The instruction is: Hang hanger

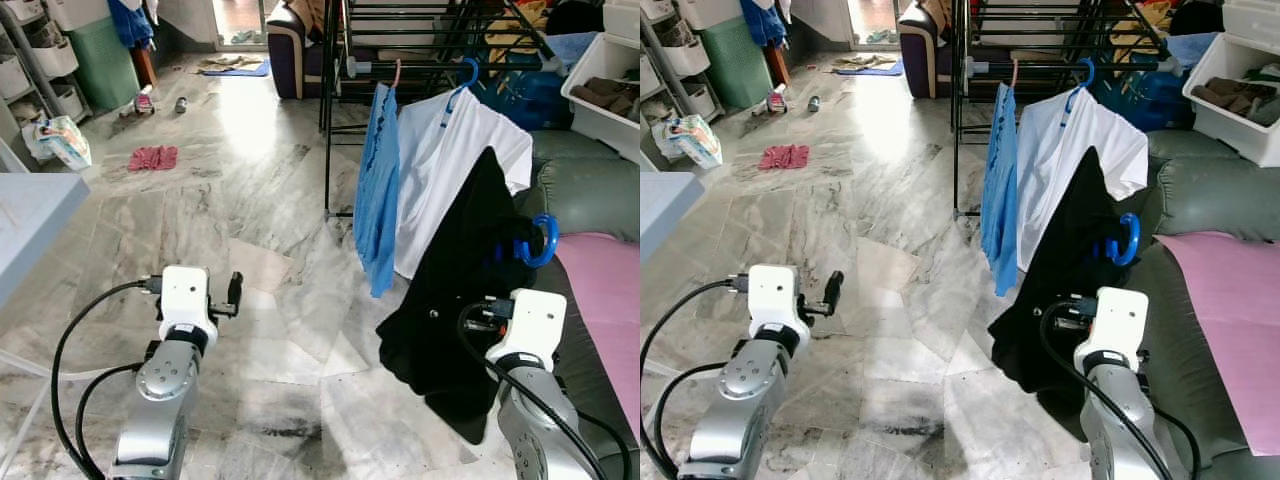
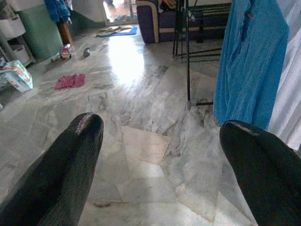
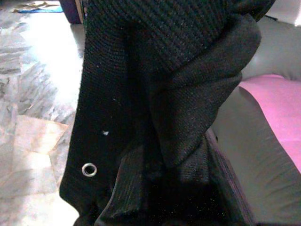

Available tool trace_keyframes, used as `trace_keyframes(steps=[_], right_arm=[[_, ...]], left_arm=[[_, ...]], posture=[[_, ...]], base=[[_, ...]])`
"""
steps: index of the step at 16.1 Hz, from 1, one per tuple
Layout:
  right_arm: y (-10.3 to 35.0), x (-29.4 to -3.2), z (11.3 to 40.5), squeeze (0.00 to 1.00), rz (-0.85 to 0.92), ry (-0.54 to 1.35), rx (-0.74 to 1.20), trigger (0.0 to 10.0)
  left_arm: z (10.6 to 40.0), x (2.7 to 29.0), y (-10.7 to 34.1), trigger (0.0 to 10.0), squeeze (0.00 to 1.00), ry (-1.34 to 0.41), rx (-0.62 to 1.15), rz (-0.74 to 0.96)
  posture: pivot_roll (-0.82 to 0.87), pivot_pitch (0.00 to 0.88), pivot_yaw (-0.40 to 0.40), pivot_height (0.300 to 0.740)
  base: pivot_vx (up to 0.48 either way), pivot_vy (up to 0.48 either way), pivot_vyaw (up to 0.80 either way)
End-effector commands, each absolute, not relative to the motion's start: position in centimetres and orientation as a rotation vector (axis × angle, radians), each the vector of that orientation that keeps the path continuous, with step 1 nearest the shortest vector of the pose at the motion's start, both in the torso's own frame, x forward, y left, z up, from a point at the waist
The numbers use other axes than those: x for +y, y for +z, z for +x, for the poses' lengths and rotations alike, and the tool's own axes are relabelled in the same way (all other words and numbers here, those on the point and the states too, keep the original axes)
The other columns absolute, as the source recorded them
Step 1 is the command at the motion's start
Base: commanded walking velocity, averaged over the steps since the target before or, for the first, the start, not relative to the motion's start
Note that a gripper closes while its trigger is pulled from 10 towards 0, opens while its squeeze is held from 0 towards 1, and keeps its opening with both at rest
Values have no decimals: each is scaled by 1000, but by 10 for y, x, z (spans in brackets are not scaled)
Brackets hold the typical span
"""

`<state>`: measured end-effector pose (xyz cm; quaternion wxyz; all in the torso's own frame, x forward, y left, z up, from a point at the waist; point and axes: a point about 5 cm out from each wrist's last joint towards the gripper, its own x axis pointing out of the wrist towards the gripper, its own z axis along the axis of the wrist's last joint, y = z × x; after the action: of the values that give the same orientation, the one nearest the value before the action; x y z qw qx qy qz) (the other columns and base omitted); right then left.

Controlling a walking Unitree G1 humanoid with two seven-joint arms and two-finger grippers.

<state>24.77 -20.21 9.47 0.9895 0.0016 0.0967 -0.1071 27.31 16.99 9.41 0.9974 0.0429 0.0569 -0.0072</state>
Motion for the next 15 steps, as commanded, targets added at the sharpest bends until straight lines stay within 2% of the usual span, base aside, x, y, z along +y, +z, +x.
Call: trace_keyframes(steps=[1,6,9,12,15], right_arm=[[102,-202,252,0,-7,-211,156,10000],[102,-201,252,0,-7,-203,156,10000],[101,-203,252,0,-11,-203,159,10000],[100,-202,252,0,-11,-199,164,10000],[100,-199,253,0,-6,-192,163,10000]], left_arm=[[270,175,95,10000,0,-23,117,103],[266,200,93,10000,0,-30,141,153],[254,211,86,10000,0,-51,170,186],[253,212,85,10000,0,-46,176,182],[251,200,86,10000,0,-19,161,144]], posture=[[7,41,-8,740],[14,42,-12,740],[17,45,-16,740],[19,46,-21,740],[20,49,-22,740]], base=[[0,0,0],[0,0,0],[0,0,0],[0,0,0],[0,0,0]])
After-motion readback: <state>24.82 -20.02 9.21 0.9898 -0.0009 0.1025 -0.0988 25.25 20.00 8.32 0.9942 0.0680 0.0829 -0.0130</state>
